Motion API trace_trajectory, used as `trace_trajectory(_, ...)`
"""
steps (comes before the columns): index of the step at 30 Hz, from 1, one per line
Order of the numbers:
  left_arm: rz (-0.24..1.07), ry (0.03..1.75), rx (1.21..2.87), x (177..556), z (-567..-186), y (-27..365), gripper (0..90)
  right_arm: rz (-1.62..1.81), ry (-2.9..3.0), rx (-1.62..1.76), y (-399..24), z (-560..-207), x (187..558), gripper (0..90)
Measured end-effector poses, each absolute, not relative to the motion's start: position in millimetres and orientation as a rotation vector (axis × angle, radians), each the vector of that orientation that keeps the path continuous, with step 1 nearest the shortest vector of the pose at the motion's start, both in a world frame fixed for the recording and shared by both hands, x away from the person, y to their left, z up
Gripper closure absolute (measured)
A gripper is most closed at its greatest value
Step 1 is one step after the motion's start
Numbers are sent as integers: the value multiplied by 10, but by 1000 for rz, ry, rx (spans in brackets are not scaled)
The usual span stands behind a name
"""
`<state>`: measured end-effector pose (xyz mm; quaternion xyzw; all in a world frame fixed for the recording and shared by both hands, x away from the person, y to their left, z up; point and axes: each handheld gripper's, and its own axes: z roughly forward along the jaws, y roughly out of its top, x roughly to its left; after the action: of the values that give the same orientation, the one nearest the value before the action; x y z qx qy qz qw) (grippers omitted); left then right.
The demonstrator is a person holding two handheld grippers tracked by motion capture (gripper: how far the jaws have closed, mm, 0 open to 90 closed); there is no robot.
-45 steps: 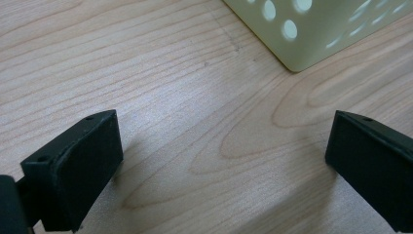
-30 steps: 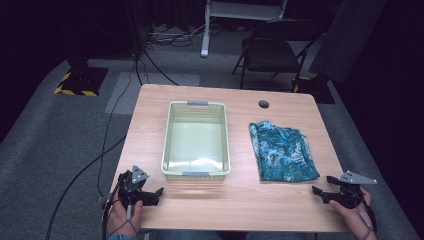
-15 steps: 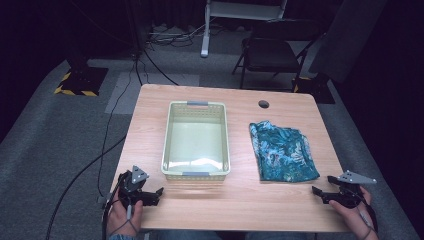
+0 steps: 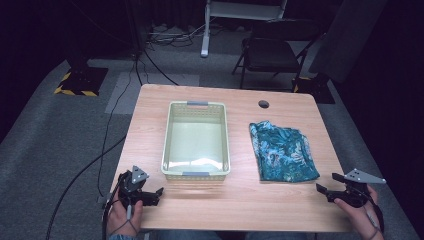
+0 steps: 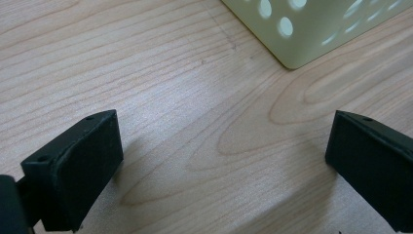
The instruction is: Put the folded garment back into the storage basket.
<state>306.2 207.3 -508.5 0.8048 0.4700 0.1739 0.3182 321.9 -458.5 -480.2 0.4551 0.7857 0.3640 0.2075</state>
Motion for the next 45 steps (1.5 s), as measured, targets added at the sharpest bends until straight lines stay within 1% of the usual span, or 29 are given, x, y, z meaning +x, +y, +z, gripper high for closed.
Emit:
trace_trajectory(21, 464, 1232, 2120, 3060, -5084, 2072, 4, 1042, 2154, 1262, -4561, -4580, 3184, 133)
trace_trajectory(28, 460, 1235, 2119, 3063, -5085, 2073, 3, 1046, 2133, 1234, -4566, -4408, 3211, 131)
trace_trajectory(45, 465, 1236, 2118, 3062, -5084, 2066, 4, 1059, 2120, 1209, -4525, -4189, 3340, 129)
